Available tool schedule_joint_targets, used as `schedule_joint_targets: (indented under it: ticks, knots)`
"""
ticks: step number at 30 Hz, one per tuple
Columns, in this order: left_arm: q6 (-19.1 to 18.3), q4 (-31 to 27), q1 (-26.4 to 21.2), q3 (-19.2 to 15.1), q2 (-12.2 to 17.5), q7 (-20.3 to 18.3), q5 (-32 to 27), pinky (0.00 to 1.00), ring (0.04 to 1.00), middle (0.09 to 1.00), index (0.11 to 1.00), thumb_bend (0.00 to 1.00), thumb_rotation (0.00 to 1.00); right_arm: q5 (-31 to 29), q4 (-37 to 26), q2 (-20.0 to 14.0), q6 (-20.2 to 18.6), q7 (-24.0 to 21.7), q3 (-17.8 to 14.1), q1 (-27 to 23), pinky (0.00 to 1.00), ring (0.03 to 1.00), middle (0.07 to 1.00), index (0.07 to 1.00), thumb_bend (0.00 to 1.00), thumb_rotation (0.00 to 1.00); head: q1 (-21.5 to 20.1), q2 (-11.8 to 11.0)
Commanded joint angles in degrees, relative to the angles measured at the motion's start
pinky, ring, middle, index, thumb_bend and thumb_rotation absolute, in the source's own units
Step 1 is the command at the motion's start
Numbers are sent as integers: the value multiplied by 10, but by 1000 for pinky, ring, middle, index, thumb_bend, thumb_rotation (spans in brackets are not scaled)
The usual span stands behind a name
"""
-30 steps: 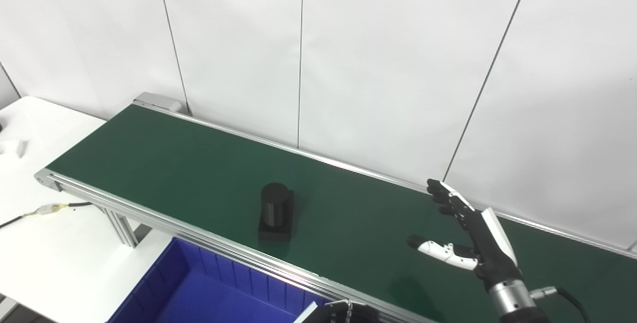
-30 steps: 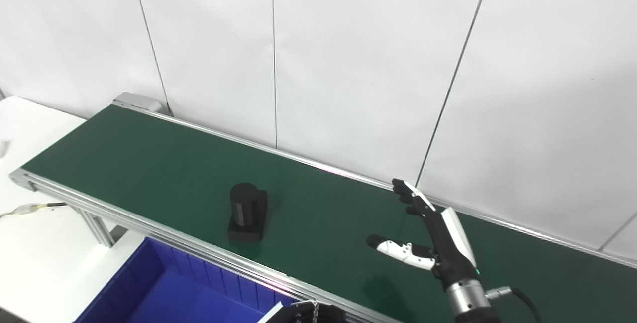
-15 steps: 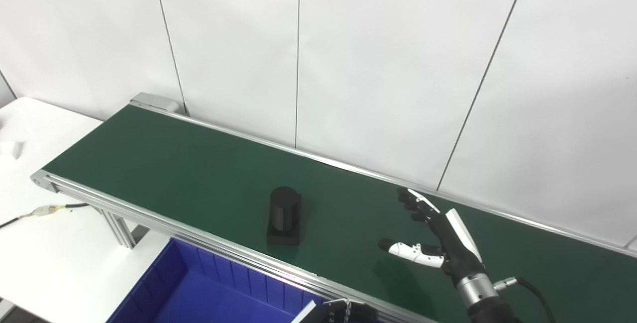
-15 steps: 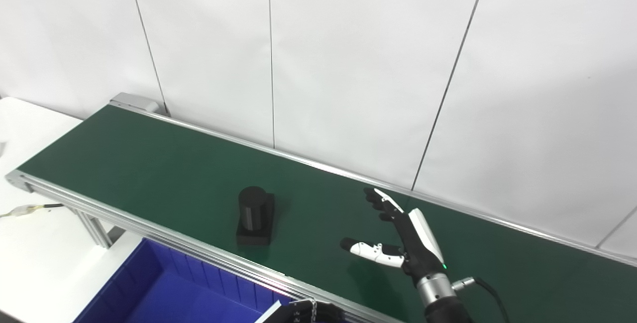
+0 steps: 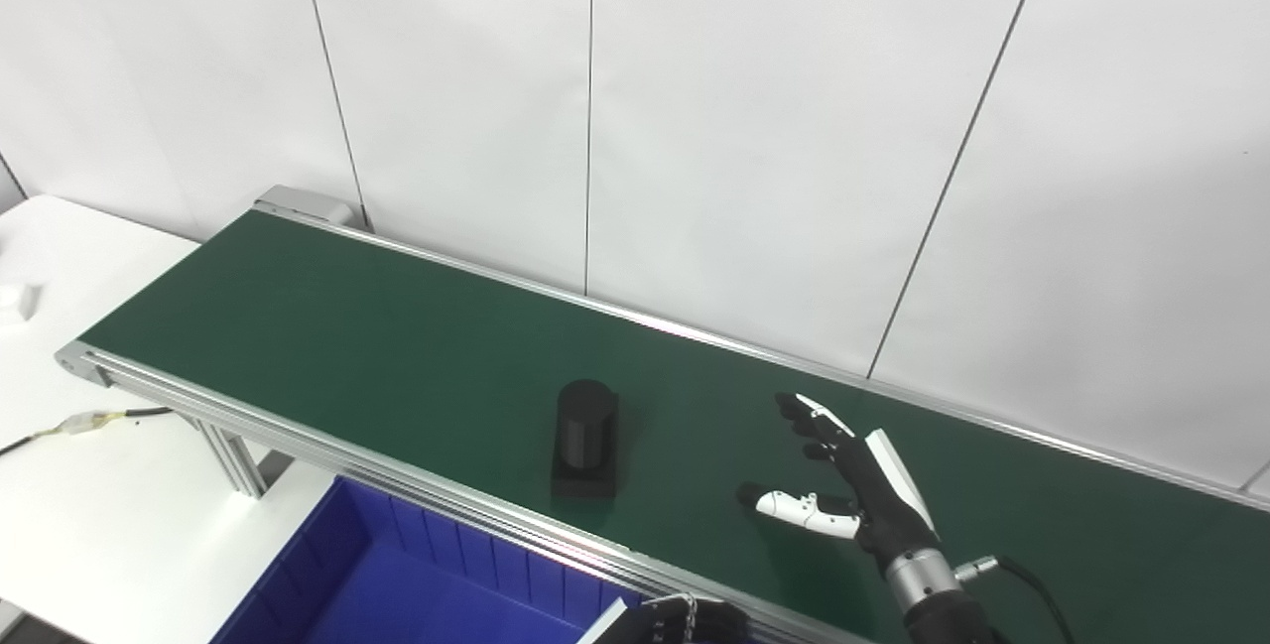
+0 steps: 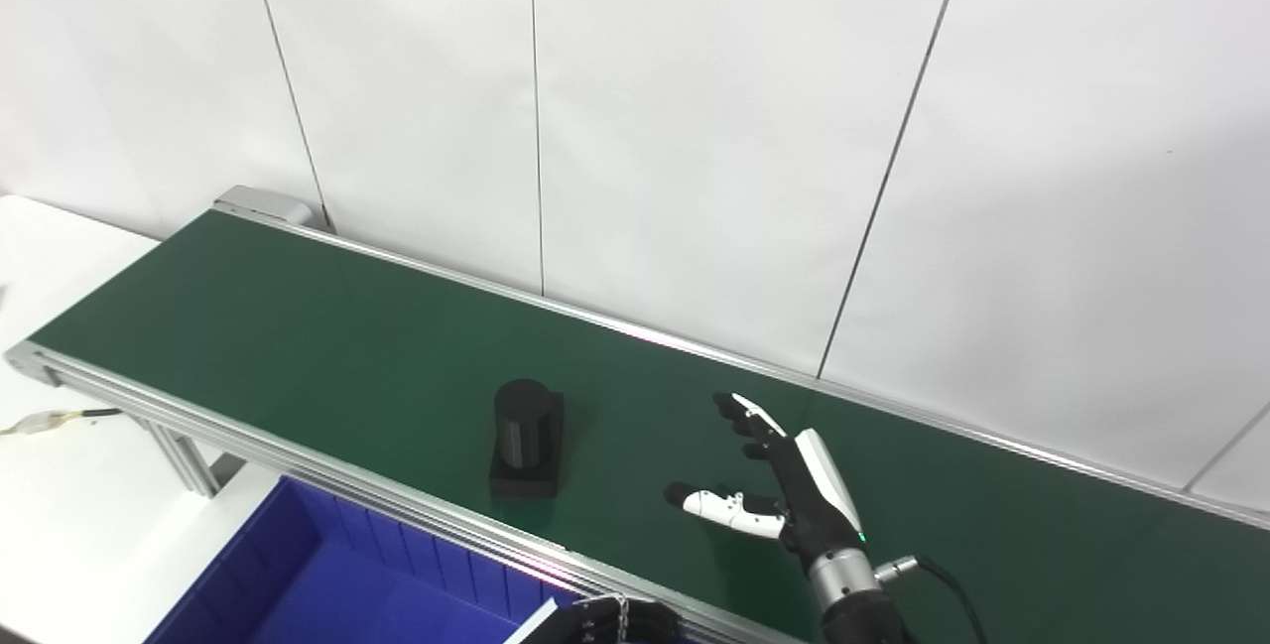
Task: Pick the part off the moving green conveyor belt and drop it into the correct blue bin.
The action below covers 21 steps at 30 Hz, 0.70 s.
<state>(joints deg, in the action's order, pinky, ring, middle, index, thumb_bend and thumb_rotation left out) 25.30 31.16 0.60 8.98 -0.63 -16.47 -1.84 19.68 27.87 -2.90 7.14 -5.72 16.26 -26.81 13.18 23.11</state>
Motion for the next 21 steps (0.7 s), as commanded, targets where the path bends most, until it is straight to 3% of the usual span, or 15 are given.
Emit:
schedule_joint_targets:
  ticks: [1, 12, 21]
  knots:
    - [13, -14, -9, 1, -4, -5, -8, 702, 774, 813, 838, 1000, 344, -1, -8, 13, 30, 11, 2, -31, 834, 886, 880, 881, 816, 410, -1, 0]
    - [8, -19, -8, 2, -8, 0, -6, 706, 783, 818, 847, 1000, 343, -5, -4, 38, 29, 11, 3, -42, 840, 880, 877, 870, 839, 387, 0, 2]
    - [12, -19, -7, 5, -9, -1, -4, 702, 781, 823, 855, 1000, 351, 8, -5, 44, 24, 13, 12, -50, 825, 874, 872, 873, 861, 448, 0, 5]
